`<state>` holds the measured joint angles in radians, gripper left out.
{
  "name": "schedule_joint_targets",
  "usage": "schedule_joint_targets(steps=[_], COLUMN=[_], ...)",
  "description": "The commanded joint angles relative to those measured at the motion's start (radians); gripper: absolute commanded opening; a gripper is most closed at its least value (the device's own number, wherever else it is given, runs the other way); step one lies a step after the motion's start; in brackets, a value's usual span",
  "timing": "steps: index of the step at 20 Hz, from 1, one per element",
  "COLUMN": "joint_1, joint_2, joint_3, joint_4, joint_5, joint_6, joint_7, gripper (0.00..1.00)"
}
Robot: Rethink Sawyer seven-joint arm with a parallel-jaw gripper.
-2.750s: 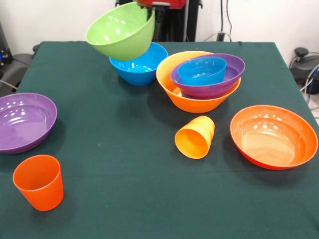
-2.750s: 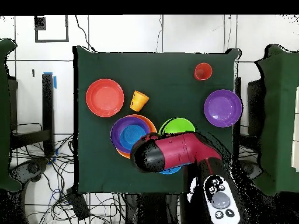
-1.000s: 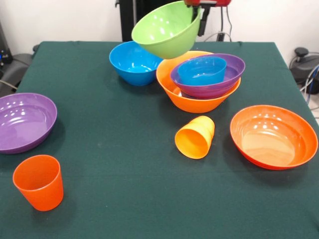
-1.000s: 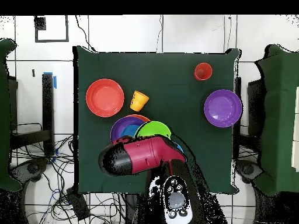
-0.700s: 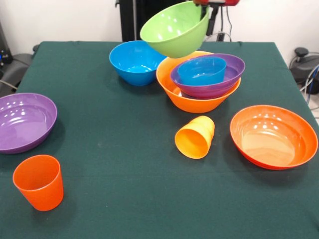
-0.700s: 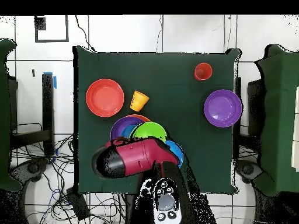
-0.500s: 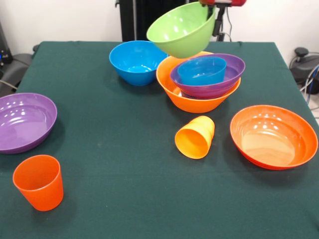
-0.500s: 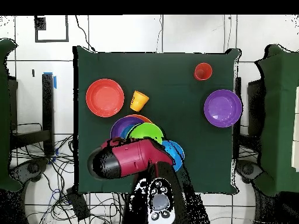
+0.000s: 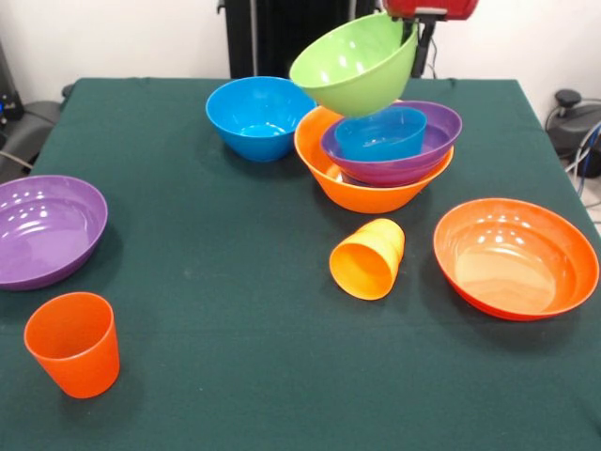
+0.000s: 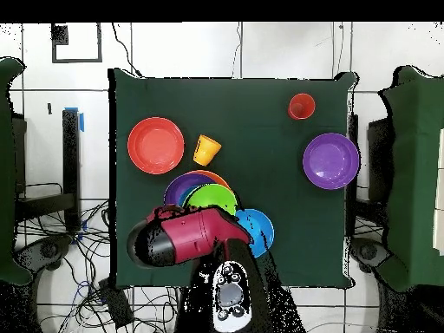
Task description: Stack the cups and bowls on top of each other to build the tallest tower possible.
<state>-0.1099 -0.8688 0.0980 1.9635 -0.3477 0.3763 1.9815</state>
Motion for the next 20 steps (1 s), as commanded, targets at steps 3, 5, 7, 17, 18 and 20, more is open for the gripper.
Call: schedule_joint_targets(steps=[3, 5, 7, 17, 18, 20], joint_1=[-0.027, -0.041, -0.057, -0.053, -0.050, -0.047], joint_2=[0.098, 0.103, 0.107, 0.116, 0.116, 0.113], joint_3=[0.017, 0.024, 0.034, 0.021, 0.018, 0.018], joint_4=[0.019, 0.028, 0.037, 0.042, 0.045, 0.046], joint_5=[0.005, -0.004, -0.010, -0.020, -0.019, -0.015], joint_6=[-0.088, -0.105, -0.116, -0.133, -0.133, -0.132], joint_7=[0.113, 0.101, 0.088, 0.084, 0.085, 0.088], gripper=[0.00, 0.00, 0.00, 0.00, 0.00, 0.00])
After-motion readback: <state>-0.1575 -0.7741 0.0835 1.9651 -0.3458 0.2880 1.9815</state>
